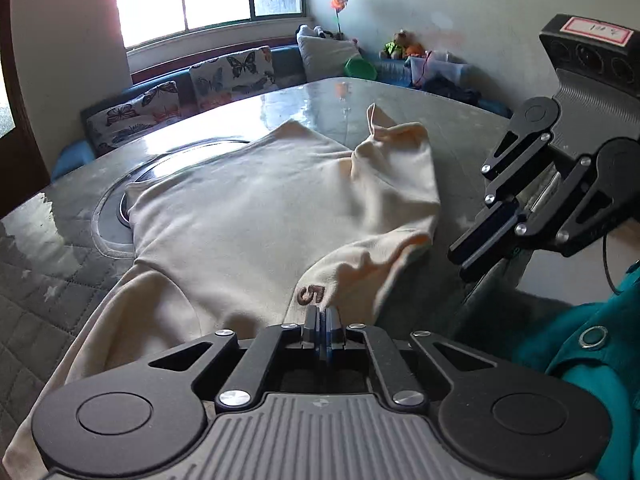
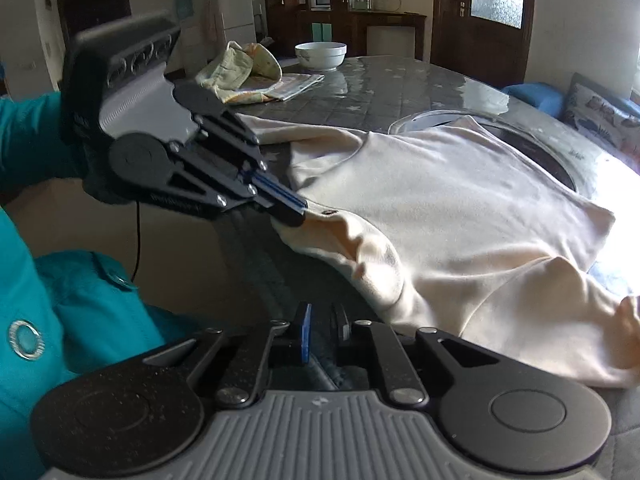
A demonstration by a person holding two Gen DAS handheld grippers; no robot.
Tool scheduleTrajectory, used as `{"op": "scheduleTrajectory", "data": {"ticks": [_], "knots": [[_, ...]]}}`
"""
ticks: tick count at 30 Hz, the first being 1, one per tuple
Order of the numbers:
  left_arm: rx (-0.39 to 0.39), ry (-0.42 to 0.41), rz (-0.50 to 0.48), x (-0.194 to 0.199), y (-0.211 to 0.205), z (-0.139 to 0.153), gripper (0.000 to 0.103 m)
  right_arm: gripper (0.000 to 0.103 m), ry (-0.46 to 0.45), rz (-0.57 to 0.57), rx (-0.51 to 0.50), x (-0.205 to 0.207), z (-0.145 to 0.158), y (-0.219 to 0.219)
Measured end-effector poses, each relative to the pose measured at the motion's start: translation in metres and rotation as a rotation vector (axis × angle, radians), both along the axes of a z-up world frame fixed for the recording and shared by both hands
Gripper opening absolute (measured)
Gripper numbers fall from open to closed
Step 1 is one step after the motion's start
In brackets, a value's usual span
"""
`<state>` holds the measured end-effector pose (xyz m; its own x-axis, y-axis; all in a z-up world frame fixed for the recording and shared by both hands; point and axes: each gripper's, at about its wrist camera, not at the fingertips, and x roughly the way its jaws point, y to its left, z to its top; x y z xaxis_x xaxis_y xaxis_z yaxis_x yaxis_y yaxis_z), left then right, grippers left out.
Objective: Fold clothes
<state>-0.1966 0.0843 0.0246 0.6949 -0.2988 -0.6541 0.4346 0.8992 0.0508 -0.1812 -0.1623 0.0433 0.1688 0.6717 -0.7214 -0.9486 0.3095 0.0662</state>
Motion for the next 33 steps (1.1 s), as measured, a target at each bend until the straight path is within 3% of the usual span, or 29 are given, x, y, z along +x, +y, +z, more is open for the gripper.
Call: {"op": "scheduleTrajectory", "data": {"ticks": [2,7,12,18,22,28,33], "knots": [[-0.051,-0.031,0.007,0.001,0.009,0.015,0.006,0.01,-0.016,-0.028,0.04,0.005,0.01,-0.005],[-0.082,-0.109,0.067,0.02,0.016,0.039,0.007,0.015,-0.055,-0.14,0.104,0.027,0.016,-0.003],[-0.113,-0.074,0.112,0.053,0.005,0.023,0.007,0.016,-0.024,-0.158,0.052,0.038,-0.008,0.008],[-0.107,0.024,0.059,0.067,-0.011,-0.013,0.01,0.023,0.013,-0.157,0.047,0.032,-0.01,-0.011],[-0.114,0.02,0.04,0.059,-0.014,-0.019,0.013,0.034,-0.06,-0.304,0.071,0.051,0.001,-0.038],[-0.089,0.007,0.01,0.049,-0.021,-0.019,0.027,0.036,-0.224,-0.628,0.016,0.114,-0.008,-0.073],[-0.095,0.016,0.021,0.052,-0.023,-0.019,0.031,0.04,-0.259,-0.696,-0.036,0.152,-0.025,-0.079]]}}
